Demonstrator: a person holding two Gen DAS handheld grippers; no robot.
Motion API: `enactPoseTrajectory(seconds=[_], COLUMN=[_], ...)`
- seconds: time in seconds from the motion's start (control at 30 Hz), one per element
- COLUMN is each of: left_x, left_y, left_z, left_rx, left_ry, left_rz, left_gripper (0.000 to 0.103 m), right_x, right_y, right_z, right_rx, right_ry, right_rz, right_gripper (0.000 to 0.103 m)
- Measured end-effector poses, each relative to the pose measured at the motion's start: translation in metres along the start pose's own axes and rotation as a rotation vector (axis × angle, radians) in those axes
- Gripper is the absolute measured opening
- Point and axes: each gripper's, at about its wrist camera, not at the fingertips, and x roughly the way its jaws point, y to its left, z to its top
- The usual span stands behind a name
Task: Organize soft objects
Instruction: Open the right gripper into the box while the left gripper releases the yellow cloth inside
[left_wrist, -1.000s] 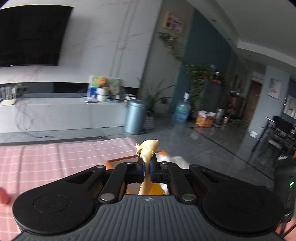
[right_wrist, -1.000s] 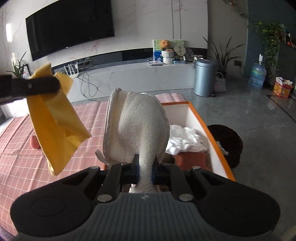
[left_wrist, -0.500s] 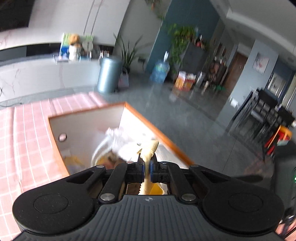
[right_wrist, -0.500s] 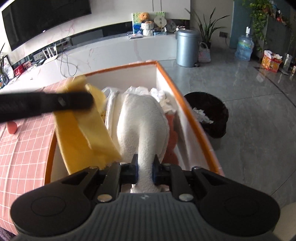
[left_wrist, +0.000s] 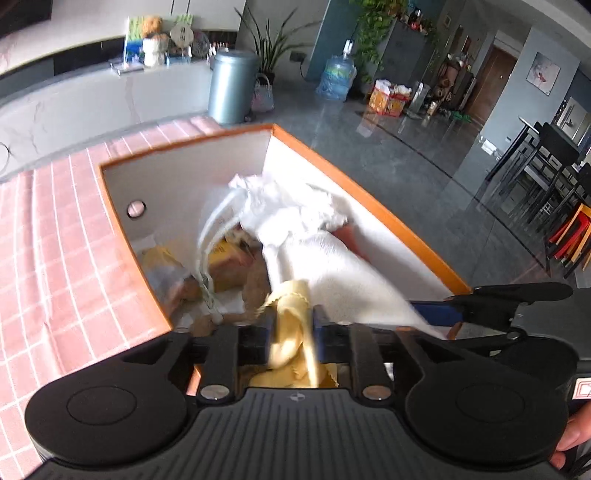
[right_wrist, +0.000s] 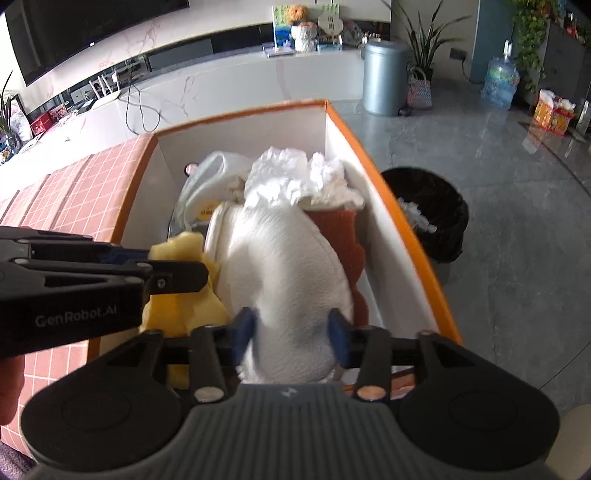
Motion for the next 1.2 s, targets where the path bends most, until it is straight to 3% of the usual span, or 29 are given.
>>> enactPoseTrajectory(seconds=[0.1, 0.17, 0.23, 0.27, 0.3, 0.43, 0.83, 1.2], left_x=[-0.014, -0.023, -0.027, -0.028, -0.025, -0.015, -0.021, -0.059], left_y=[0.000, 0.000, 0.002, 0.002, 0.000, -0.003, 0.007, 0.013], left_z=[0.005, 0.009, 0.009, 0.008, 0.008, 0.003, 0.002, -0.006], left_rx=[0.007, 0.003, -0.002, 0.000, 0.013, 0.039, -0.004, -0.016], left_ry=[-0.041, -0.062, -0.068, -0.057, -0.030, 0.022, 0.004, -0.102], left_rz=[0.007, -0.003, -0.014, -0.014, -0.011, 0.023, 0.026, 0.039], left_gripper=[0.047, 0.047, 0.039, 0.024, 0.019, 0.013, 0.013, 0.018], right_x=[-0.010, -0.015, -0.015, -0.012, -0.008, 0.009, 0.037, -0.008], right_y=[-0.002, -0.004, -0.005, -0.005, -0.004, -0.001, 0.007, 0.033], right_z=[0.007, 0.011, 0.014, 0.015, 0.015, 0.013, 0.009, 0.015], right_rx=[-0.006, 0.006, 0.015, 0.018, 0.018, 0.042, 0.053, -0.026], right_ry=[-0.034, -0.054, -0.050, -0.039, -0.022, 0.026, 0.112, -0.023], right_rz=[-0.006, 0.001, 0.025, 0.036, 0.042, 0.063, 0.072, 0.006], right_gripper=[0.053, 0.053, 0.046, 0.038, 0.023, 0.017, 0.022, 0.043])
